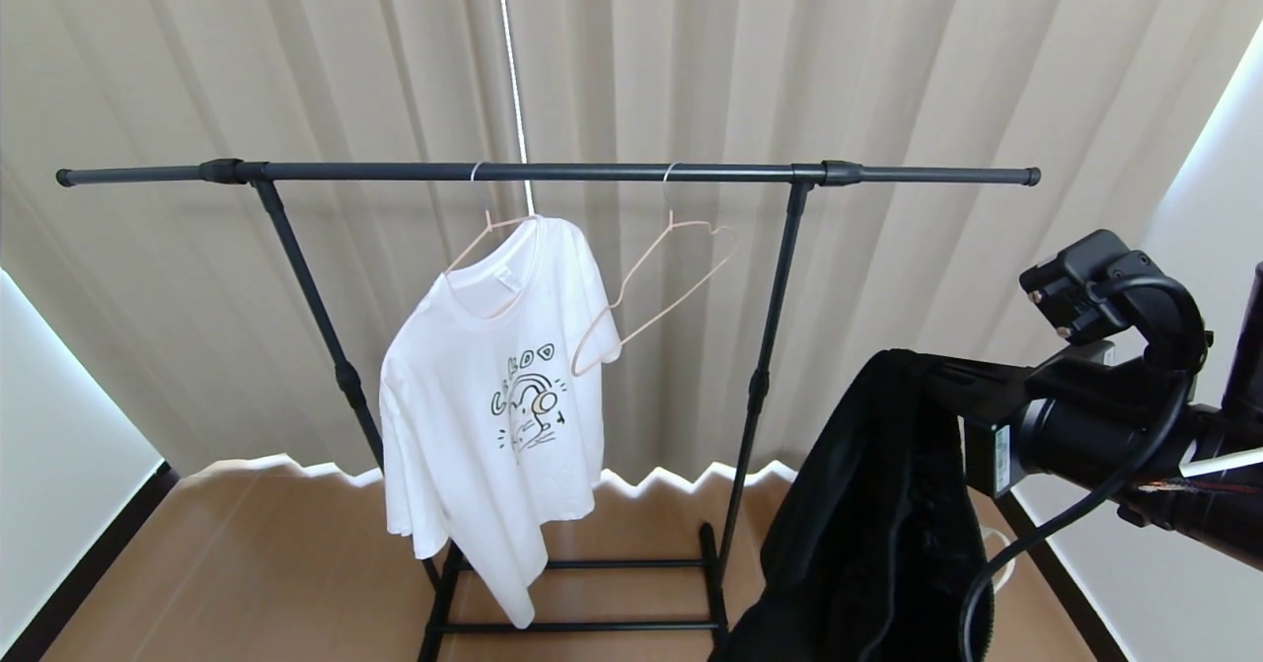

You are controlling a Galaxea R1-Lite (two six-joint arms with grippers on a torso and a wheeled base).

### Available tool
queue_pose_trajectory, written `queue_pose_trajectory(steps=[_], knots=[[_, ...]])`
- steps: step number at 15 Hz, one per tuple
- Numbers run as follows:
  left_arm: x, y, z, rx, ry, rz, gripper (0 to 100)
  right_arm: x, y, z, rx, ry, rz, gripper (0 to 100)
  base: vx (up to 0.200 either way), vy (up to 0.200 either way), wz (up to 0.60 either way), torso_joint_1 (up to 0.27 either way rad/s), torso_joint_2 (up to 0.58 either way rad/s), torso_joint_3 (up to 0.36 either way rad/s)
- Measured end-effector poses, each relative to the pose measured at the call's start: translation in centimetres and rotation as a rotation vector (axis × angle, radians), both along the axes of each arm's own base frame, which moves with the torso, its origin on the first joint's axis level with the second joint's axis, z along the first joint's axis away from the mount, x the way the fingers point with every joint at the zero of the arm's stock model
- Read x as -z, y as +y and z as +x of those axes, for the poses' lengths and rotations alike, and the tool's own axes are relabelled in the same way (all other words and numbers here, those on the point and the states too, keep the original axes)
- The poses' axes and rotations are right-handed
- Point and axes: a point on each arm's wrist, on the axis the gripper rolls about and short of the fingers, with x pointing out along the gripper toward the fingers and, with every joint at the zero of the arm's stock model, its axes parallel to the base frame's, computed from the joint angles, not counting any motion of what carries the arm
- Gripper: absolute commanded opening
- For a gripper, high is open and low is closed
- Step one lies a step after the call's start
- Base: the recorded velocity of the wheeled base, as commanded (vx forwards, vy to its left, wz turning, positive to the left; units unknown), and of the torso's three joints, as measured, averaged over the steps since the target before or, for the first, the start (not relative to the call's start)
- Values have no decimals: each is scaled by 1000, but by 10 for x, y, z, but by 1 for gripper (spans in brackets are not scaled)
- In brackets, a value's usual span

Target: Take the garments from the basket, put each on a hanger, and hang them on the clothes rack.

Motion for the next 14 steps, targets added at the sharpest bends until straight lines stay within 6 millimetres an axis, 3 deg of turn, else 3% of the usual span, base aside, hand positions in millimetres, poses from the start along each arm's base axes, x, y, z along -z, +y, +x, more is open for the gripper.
queue_pose_trajectory(steps=[2,5,9,12,14], knots=[[-2,0,6,20,73,0,100,1,4,5,-2,6,-3,0,0,0,0,0,0,0],[-25,-3,28,147,195,-51,100,-2,14,21,-9,13,-3,0,0,0,0,0,0,0],[-70,-14,86,325,365,-234,100,-2,37,49,-8,44,60,0,0,0,0,0,0,0],[-104,-43,138,481,460,-346,100,-9,64,70,-26,46,147,0,0,0,0,0,0,0],[-112,-68,168,551,533,-389,100,-9,85,75,-52,56,184,0,0,0,0,0,0,0]])
